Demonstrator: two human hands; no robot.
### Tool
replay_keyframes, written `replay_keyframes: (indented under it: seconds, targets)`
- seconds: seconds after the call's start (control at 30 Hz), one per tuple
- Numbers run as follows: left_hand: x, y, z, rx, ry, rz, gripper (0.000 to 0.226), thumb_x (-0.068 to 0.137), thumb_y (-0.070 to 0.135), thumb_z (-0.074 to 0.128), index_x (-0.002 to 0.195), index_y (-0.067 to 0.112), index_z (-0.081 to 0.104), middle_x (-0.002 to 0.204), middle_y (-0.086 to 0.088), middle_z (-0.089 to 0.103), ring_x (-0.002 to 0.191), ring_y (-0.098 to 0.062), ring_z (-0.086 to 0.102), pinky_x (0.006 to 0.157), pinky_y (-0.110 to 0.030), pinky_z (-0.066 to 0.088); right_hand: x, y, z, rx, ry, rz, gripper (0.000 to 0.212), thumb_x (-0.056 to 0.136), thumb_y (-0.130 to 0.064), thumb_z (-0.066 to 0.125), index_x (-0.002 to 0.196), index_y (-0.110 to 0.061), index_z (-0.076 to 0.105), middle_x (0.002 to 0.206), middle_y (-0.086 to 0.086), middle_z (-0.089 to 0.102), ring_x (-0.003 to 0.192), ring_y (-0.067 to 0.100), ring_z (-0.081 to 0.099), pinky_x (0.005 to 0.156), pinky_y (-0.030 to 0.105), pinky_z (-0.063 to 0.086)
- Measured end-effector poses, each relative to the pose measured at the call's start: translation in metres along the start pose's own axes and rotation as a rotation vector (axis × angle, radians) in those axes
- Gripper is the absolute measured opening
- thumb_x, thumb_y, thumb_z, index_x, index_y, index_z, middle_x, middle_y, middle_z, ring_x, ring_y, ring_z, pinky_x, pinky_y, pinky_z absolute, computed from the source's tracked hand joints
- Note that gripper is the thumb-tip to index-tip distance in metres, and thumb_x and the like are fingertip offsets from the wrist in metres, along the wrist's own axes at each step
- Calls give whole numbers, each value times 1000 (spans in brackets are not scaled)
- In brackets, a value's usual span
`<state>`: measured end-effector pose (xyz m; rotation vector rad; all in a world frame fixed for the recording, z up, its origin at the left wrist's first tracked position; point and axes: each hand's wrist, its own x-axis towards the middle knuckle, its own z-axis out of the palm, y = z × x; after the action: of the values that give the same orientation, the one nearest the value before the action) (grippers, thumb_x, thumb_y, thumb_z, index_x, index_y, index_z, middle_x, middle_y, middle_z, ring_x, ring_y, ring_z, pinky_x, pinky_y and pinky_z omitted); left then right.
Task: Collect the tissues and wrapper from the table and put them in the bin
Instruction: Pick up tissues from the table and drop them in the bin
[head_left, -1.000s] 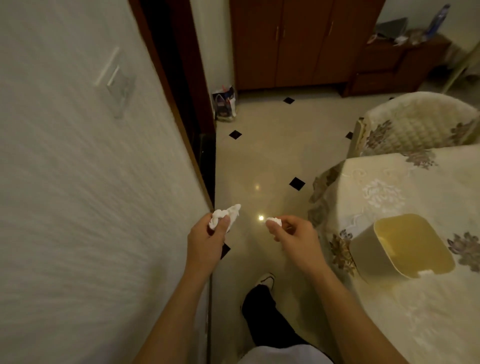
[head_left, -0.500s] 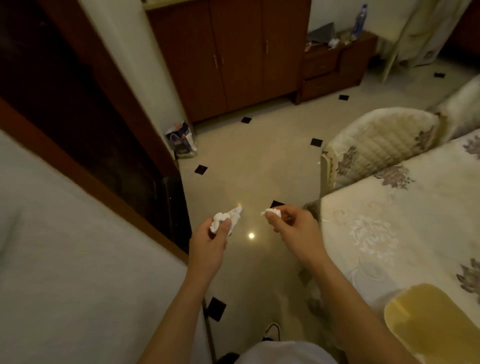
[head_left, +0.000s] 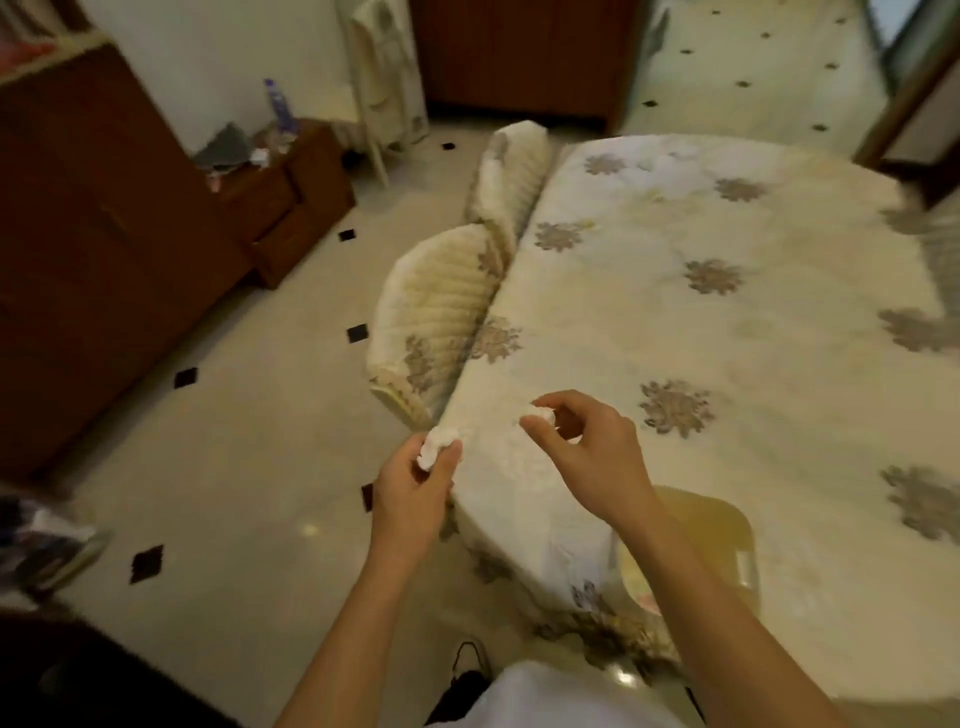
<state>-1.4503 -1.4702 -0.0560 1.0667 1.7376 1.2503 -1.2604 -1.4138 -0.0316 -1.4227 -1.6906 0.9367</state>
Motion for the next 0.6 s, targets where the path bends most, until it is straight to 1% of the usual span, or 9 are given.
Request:
replay_keyframes:
  seconds: [0.1,0.17,0.2,0.27,0.37,0.43,0.47,0.53,0.6]
  targets:
    - [18,13,37,93,-249,117,11,89,34,68,93,24,68,77,6,68,68,-17,61,62,-27,52,-16,17,-36,-100,208,101,23,84,-50,69,98,-32,67,77,-15,66,75,-2,62,64,12,46]
    - [21,20,61,180,-397,269,3,89,34,68,88,33,65,79,13,66,67,-8,59,59,-17,48,-35,28,-57,-179,328,167,25,84,-49,70,98,-29,67,79,-15,67,75,-2,62,65,13,45]
    - [19,24,73,225,-458,340,6,88,35,68,88,38,63,80,17,65,67,-6,57,58,-14,46,-47,33,-67,-214,381,194,24,84,-47,70,98,-29,66,80,-15,66,76,-3,61,65,12,44]
    - [14,29,94,286,-568,425,12,88,36,68,93,40,59,80,18,64,70,-3,57,57,-14,45,-72,41,-83,-293,466,230,21,84,-43,71,97,-29,65,83,-15,64,78,-2,60,66,13,44]
    - [4,31,121,400,-702,598,16,89,37,67,97,33,54,80,14,58,71,-5,54,57,-14,41,-108,51,-95,-427,523,291,16,86,-37,70,99,-28,64,89,-12,61,80,4,58,68,23,48]
    - [-3,30,135,510,-749,782,16,89,35,66,98,26,56,88,9,57,76,-8,51,64,-21,44,-125,56,-94,-509,534,337,15,87,-33,67,100,-26,65,91,-9,60,84,11,57,69,31,51]
    - [-6,30,141,565,-764,864,17,89,34,67,99,22,59,93,5,58,80,-13,52,67,-27,46,-132,59,-92,-546,538,347,16,87,-32,66,101,-24,65,92,-8,61,86,14,56,70,34,51]
    - [-11,28,152,678,-789,992,19,89,33,67,101,18,64,96,0,61,86,-21,54,70,-34,47,-141,65,-86,-601,543,357,17,87,-29,64,102,-22,66,95,-4,63,89,17,55,70,35,52]
    - [-15,25,158,779,-801,1057,22,88,37,66,103,20,66,97,0,64,89,-24,57,71,-36,45,-145,67,-82,-620,541,374,17,89,-29,62,104,-21,66,98,-3,64,91,18,55,71,36,52]
